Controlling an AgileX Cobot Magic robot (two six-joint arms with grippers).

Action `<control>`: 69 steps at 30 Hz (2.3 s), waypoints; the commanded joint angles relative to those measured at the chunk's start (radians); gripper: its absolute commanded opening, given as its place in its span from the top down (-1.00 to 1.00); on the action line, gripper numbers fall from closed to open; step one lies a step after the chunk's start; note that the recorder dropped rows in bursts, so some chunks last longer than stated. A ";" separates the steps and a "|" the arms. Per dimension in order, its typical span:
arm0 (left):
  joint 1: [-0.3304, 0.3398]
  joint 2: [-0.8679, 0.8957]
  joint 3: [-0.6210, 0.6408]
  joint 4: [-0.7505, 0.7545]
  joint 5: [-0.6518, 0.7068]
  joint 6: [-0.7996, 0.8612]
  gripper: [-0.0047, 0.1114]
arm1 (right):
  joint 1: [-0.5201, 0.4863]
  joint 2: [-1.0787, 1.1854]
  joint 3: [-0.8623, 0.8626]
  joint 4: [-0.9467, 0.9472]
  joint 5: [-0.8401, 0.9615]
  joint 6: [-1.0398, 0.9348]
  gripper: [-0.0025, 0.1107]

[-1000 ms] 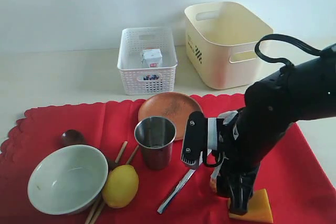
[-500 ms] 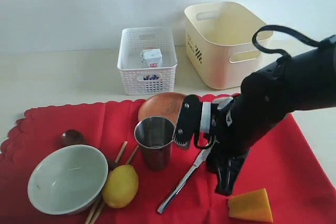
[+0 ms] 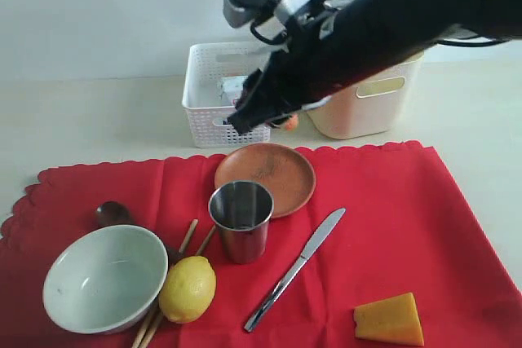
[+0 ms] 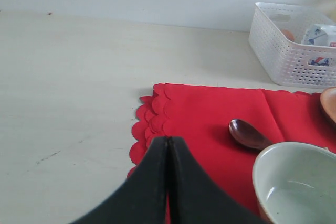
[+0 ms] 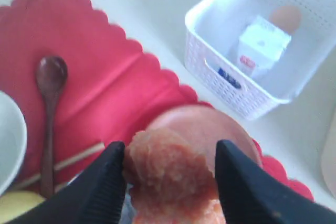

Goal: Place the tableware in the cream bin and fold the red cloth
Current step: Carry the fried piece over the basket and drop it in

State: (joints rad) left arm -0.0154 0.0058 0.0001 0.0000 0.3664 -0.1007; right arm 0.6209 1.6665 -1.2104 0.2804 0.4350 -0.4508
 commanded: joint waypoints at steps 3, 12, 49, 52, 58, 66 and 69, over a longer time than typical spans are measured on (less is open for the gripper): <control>-0.005 -0.006 0.000 0.000 -0.008 -0.002 0.90 | -0.004 0.155 -0.212 0.201 -0.015 -0.072 0.96; -0.005 -0.006 0.000 0.000 -0.008 -0.002 0.90 | -0.004 0.438 -0.525 0.366 -0.013 -0.074 0.96; -0.005 -0.006 0.000 0.000 -0.008 -0.002 0.90 | 0.008 0.767 -0.699 0.444 -0.494 0.027 0.96; -0.005 -0.006 0.000 0.000 -0.008 -0.002 0.90 | 0.008 0.772 -0.699 0.446 -0.481 0.027 0.91; -0.005 -0.006 0.000 0.000 -0.008 -0.002 0.90 | 0.008 0.772 -0.699 0.444 -0.459 0.025 0.33; -0.005 -0.006 0.000 0.000 -0.008 -0.002 0.90 | -0.001 0.752 -0.699 0.446 -0.405 0.037 -0.10; -0.005 -0.006 0.000 0.000 -0.008 -0.002 0.90 | -0.001 0.733 -0.699 0.446 -0.391 0.037 -0.19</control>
State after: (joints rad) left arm -0.0154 0.0058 0.0001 0.0000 0.3664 -0.1007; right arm 0.6267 2.4269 -1.9128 0.7300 0.0281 -0.4146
